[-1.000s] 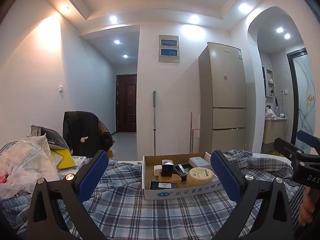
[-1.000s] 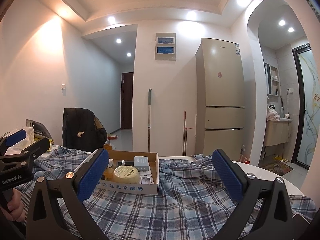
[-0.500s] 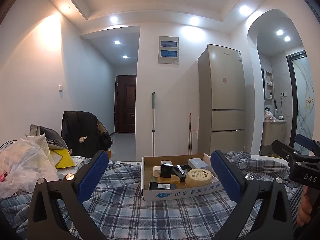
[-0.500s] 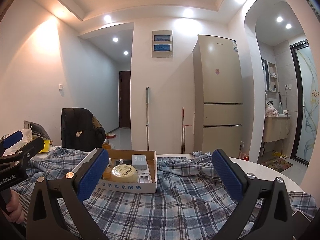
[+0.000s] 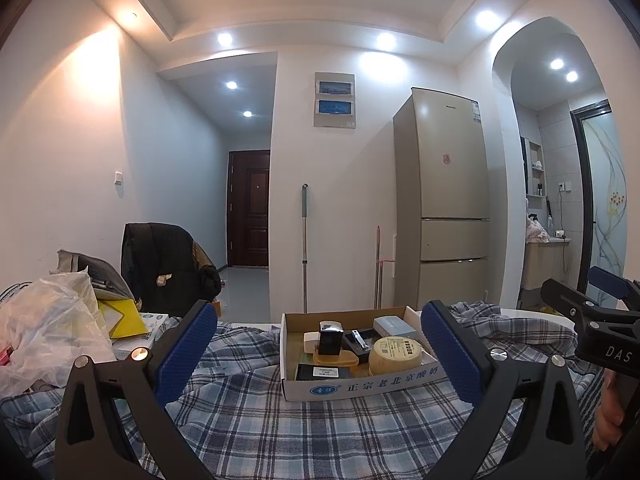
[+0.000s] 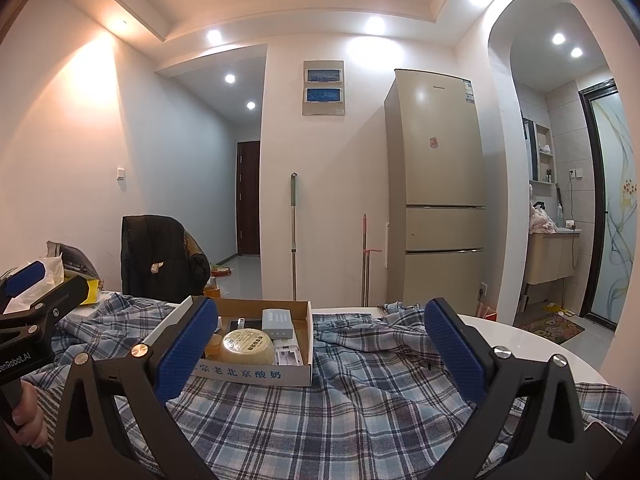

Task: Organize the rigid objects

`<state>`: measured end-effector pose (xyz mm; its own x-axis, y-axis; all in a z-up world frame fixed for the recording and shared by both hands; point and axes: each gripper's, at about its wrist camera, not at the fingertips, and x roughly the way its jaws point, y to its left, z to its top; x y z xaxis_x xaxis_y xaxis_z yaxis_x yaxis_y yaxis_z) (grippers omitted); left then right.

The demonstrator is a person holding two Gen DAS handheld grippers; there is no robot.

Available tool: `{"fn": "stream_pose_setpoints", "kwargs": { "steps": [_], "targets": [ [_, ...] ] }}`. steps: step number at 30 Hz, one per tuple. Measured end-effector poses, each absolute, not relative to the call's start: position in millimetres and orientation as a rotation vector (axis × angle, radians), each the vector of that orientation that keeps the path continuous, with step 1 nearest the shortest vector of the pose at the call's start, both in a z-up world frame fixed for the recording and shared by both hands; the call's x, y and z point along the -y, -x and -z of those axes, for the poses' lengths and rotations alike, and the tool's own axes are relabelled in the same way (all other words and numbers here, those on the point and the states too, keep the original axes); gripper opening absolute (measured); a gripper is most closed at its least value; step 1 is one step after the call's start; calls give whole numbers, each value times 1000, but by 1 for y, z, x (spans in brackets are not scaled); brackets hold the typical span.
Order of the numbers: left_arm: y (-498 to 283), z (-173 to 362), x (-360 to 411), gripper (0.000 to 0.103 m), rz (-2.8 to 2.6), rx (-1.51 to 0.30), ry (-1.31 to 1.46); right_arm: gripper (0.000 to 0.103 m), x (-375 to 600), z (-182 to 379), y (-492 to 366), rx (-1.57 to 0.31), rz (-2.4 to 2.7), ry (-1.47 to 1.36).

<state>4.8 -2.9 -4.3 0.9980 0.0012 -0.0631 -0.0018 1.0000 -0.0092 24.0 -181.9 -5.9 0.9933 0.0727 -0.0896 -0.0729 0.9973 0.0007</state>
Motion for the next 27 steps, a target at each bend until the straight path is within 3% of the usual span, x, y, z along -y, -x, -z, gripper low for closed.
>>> {"fn": "stream_pose_setpoints", "kwargs": {
  "steps": [27],
  "targets": [
    [-1, -3, 8, 103, 6, -56, 3, 103, 180, 3, -17, -72, -58, -6]
  ]
}}
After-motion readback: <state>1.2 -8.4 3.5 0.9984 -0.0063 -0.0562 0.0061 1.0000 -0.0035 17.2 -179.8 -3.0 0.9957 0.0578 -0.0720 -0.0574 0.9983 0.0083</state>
